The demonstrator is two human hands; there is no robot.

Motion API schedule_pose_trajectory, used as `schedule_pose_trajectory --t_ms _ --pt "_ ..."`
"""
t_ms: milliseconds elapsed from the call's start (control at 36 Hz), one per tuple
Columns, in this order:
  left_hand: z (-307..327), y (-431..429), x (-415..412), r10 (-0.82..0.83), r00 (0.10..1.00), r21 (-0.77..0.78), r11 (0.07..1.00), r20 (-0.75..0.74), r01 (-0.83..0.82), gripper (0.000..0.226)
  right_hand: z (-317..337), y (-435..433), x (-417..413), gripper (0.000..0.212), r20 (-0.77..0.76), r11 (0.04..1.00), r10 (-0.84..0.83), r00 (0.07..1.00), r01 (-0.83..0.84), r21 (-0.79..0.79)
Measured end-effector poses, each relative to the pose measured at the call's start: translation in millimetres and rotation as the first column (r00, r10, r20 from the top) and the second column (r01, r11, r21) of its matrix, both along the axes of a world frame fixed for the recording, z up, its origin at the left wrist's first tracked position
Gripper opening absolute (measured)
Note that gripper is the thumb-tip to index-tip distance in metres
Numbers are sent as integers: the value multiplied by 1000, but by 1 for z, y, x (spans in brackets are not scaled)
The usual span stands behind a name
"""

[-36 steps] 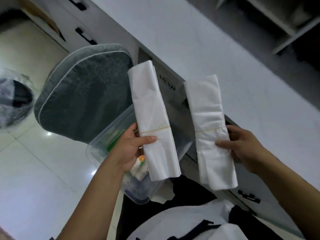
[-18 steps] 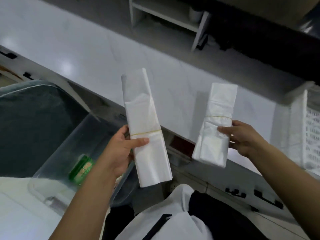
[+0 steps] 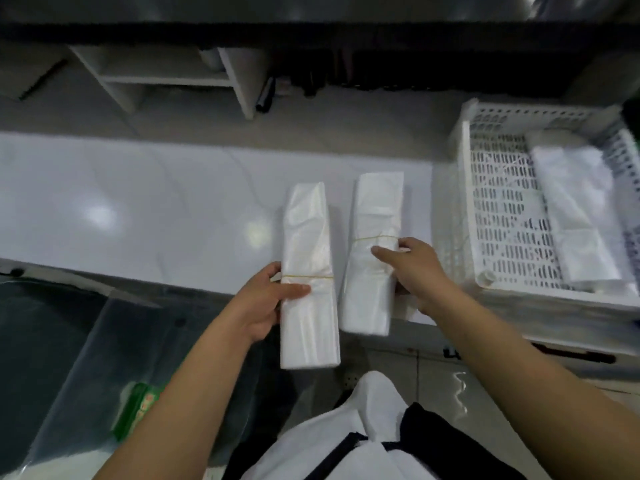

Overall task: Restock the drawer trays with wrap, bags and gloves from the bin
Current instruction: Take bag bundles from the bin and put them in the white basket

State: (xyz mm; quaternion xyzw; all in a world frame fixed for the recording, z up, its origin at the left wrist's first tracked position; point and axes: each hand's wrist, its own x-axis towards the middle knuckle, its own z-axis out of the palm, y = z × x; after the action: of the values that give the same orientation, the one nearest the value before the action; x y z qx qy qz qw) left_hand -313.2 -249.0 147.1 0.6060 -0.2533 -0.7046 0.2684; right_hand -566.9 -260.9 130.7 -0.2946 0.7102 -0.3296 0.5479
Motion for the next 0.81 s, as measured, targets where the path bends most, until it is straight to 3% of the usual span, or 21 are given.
schedule_pose_trajectory --t_ms 139,361,639,806 --pt "0 -11 -8 -100 985 -4 995 138 101 48 -1 -2 -3 16 225 994 -38 974 14 107" --pt "2 -24 -2 -167 955 -32 983 243 180 20 13 -10 7 17 172 996 -53 984 40 80" --pt "-14 -40 13 -252 962 -21 967 105 256 17 47 6 25 18 -3 991 -133 991 133 16" --pt "-23 -49 0 -276 961 -38 960 9 277 12 93 28 5 24 19 990 -129 991 130 -46"
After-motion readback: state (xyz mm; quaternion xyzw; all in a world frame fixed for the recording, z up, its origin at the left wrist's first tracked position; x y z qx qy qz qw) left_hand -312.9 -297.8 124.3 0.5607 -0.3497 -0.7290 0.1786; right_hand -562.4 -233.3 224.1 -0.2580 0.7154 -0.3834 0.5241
